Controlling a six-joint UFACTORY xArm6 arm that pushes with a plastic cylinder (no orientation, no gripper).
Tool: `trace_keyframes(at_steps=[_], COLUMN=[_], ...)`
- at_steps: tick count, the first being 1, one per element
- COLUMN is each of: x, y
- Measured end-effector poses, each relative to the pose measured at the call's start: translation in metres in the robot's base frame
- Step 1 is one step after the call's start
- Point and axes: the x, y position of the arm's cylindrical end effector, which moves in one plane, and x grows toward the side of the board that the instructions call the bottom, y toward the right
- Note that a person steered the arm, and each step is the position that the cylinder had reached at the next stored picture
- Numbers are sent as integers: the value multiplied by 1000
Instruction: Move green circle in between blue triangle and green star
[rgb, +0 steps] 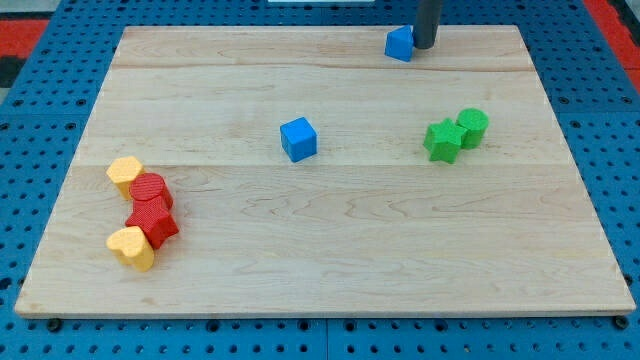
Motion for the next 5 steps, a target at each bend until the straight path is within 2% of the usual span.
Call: trace_keyframes(at_steps=[2, 4, 5], x=[-5, 67, 98], y=[0, 37, 112])
